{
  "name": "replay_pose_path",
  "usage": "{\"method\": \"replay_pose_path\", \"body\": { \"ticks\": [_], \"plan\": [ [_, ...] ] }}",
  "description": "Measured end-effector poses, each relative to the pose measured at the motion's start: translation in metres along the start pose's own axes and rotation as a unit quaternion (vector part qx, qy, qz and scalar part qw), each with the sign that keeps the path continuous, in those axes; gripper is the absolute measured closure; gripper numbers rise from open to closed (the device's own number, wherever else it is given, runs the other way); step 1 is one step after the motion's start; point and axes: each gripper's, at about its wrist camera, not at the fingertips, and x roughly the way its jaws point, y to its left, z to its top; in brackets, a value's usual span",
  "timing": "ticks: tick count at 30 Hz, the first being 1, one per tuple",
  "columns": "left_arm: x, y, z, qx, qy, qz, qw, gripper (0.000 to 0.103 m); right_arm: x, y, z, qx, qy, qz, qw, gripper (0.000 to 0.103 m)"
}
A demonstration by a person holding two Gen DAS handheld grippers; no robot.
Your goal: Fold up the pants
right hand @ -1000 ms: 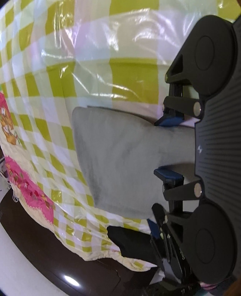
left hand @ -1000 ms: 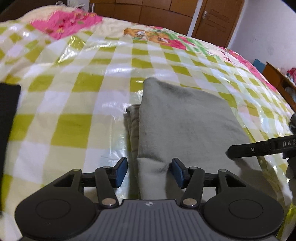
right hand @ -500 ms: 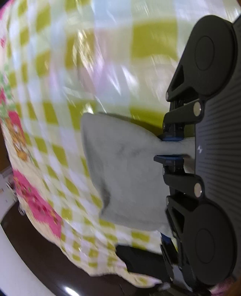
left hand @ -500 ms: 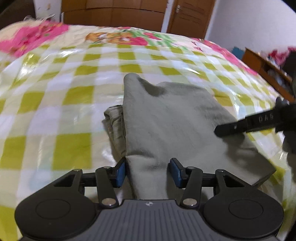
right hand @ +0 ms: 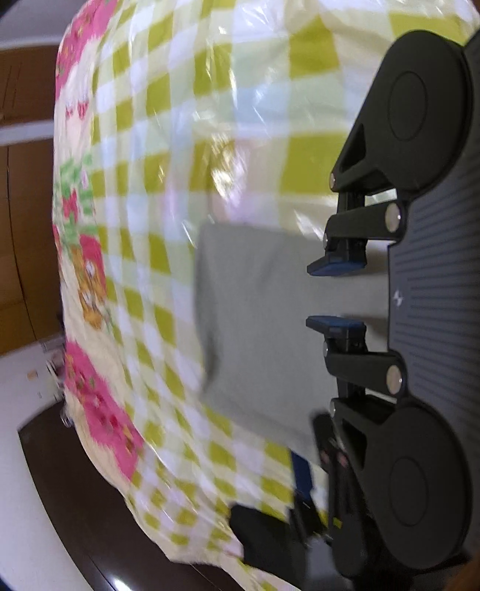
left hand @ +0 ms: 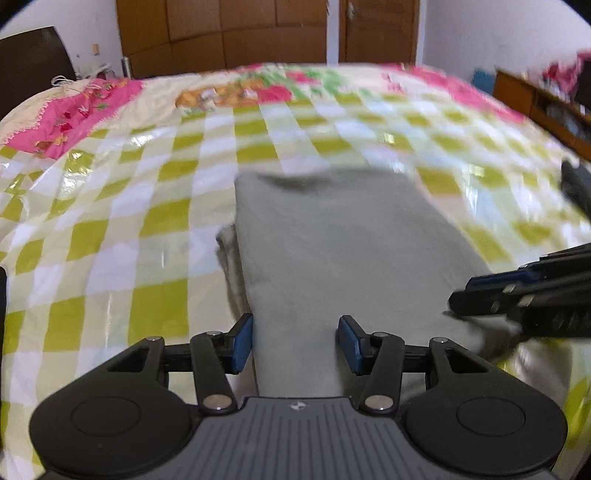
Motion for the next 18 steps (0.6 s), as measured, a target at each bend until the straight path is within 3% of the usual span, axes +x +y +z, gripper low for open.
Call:
{"method": "replay_pose_path", "body": {
  "ticks": [4, 12, 18],
  "plan": [
    [0.0, -0.004, -0.012, 0.005, 0.01, 0.007, 0.9999, 0.042, 0.018, 0.016, -0.021, -0.031, 0.046, -0.011, 0.998, 0.078],
    [-0.012, -0.008, -0.019, -0.002, 0.0, 0.009, 1.0, 0.042, -0.002, 0.026, -0.024, -0.034, 0.024, -0.01, 0.999, 0.077],
    [-0.017, -0.01, -0.024, -0.003, -0.002, 0.012, 0.9999, 0.042, 0.006, 0.03, -0.034, -0.041, 0.035, -0.021, 0.998, 0.075]
  ]
}}
